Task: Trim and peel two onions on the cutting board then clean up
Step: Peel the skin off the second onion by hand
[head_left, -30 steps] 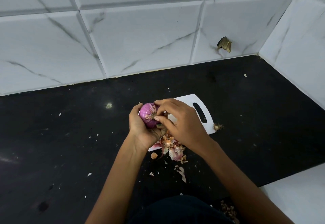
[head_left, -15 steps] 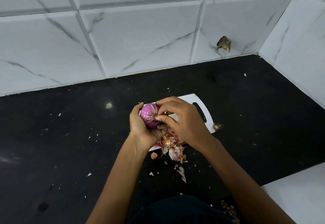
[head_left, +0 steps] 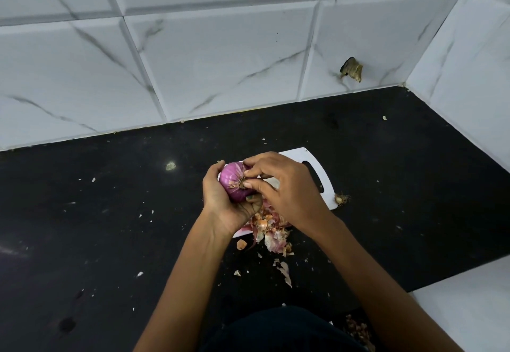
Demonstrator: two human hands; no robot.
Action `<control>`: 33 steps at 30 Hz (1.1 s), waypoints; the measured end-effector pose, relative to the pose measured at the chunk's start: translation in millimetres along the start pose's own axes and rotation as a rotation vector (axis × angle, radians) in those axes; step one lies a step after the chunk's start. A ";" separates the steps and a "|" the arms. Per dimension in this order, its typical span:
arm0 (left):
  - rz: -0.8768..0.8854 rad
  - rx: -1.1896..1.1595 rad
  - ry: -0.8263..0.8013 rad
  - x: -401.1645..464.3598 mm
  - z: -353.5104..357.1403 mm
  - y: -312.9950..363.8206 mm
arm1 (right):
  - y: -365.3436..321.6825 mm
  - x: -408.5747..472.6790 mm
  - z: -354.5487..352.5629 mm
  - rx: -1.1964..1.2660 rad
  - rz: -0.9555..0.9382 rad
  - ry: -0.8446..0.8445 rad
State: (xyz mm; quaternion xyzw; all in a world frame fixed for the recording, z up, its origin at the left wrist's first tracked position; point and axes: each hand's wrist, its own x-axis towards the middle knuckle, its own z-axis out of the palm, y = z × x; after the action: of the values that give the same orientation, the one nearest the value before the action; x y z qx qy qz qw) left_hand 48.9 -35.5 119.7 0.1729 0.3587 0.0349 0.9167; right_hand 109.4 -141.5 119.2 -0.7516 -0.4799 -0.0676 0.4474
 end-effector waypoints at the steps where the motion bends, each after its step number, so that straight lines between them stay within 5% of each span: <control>1: 0.003 0.003 0.003 0.3 0.0 -0.1 | 0.2 0.0 0.1 -0.013 -0.005 0.001; 11: -0.023 -0.009 0.005 0.6 0.8 3.2 | 1.6 -6.4 0.3 0.135 0.142 -0.103; 18: -0.012 0.031 0.018 1.3 1.2 2.9 | -0.3 -7.7 -5.4 0.173 0.303 0.213; 33: 0.045 0.139 -0.051 6.3 2.9 0.9 | -9.2 -5.9 0.3 0.222 0.404 0.007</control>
State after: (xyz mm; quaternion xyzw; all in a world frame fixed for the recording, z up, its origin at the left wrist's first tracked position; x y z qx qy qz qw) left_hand 55.5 -34.4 117.9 0.2449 0.3328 0.0261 0.9103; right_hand 98.9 -143.9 121.5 -0.7786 -0.3223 0.0738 0.5334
